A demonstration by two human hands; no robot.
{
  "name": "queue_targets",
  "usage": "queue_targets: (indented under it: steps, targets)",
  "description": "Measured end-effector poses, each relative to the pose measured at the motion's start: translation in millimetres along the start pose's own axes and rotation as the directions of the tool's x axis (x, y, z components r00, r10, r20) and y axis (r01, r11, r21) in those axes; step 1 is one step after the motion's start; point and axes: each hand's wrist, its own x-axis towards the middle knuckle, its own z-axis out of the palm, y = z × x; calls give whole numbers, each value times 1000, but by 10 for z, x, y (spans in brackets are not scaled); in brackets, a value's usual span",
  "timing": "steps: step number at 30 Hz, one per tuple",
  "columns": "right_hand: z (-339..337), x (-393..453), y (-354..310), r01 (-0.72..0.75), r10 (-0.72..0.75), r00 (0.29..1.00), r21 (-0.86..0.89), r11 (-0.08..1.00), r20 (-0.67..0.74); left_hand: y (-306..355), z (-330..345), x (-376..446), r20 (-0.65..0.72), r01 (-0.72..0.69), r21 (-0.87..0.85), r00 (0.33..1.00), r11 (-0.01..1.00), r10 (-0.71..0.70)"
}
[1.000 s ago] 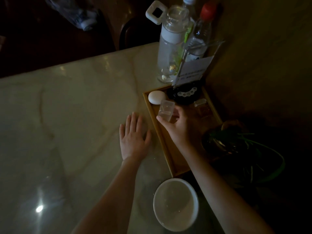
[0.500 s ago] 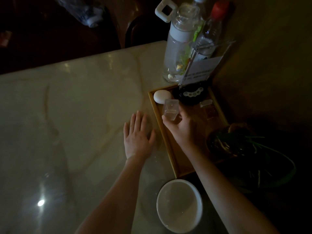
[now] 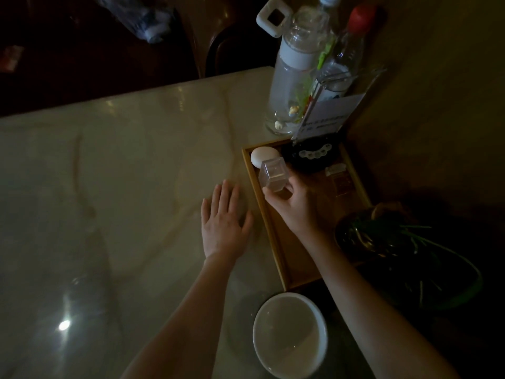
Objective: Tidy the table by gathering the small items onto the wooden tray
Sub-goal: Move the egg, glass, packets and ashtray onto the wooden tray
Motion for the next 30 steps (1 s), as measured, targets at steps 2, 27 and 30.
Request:
queue_targets:
  steps: [2,27,30]
  targets:
    - [5,-1,6,-7,7,1000,18,1000,9,0,-2,2,2,0,-1,1000,1000,0]
    - [50,5,-21,-32,33,999,-85,996,15,-15,19,5,-8,-6,4,1000,1000,6]
    - [33,1,-9,-18,19,1000,-84,996,9,-11,14,5,-2,-3,1,1000,1000,3]
